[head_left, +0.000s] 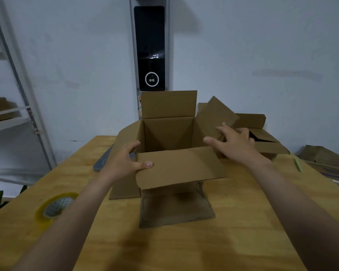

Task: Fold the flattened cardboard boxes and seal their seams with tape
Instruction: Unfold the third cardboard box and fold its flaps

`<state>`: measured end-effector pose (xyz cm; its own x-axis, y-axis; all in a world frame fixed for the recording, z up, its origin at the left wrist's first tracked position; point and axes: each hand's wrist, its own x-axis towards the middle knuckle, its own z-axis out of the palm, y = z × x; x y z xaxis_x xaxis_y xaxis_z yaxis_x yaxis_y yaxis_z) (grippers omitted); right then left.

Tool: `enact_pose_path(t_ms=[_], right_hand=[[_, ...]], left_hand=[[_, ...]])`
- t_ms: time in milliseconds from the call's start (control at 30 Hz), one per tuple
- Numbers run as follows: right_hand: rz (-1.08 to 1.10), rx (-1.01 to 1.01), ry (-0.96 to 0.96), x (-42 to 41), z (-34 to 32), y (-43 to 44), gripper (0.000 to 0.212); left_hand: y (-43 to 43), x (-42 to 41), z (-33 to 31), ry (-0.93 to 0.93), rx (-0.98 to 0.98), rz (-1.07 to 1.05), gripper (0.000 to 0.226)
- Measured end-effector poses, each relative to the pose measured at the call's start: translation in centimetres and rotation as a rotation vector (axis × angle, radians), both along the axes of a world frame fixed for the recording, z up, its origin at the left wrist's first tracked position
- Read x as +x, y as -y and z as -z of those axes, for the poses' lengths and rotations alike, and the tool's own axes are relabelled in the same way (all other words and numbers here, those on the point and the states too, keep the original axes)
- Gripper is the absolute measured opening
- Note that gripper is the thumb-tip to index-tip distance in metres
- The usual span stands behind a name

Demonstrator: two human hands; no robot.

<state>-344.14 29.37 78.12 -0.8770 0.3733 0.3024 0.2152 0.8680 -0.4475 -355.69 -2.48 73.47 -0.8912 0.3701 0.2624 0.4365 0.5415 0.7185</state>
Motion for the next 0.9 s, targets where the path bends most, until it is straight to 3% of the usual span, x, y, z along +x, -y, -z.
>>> enact_pose_path(t_ms=[100, 200, 367, 533, 600, 700, 900], right_hand=[[0.015, -0.238, -0.021, -0.5, 1.8, -3.3, 0.066], [-0.041, -0.225, 0.028, -0.7, 4.7, -5.2, 0.060], [-0.135, -0.267, 0.015, -0.3, 7.1, -4.4, 0.093], [-0.166, -0.315, -0.053, -0.9, 7.6, -3.9, 0.093], [-0.168, -0.336, -0.099, -0.9, 7.7, -4.0, 0.090], [-0.162, -0.430, -0.150, -0.7, 8.1, -4.0, 0.103], [-0.140, -0.499, -0.207, -0.8, 9.2, -3.8, 0.120]], left_hand=[[0.0, -0.5, 0.3, -0.012, 0.007, -0.004, 0.099], [-0.2, -1.0, 0.5, -0.015, 0.017, -0.001, 0.096], [-0.5, -1.3, 0.9, -0.034, 0.050, 0.019, 0.085], [-0.4, -1.3, 1.5, -0.037, 0.119, 0.046, 0.076], [-0.2, -1.3, 1.6, -0.046, 0.160, 0.049, 0.063], [-0.1, -1.1, 2.0, -0.055, 0.253, 0.057, 0.045], [0.8, -1.0, 4.5, -0.026, 0.408, 0.009, 0.061]])
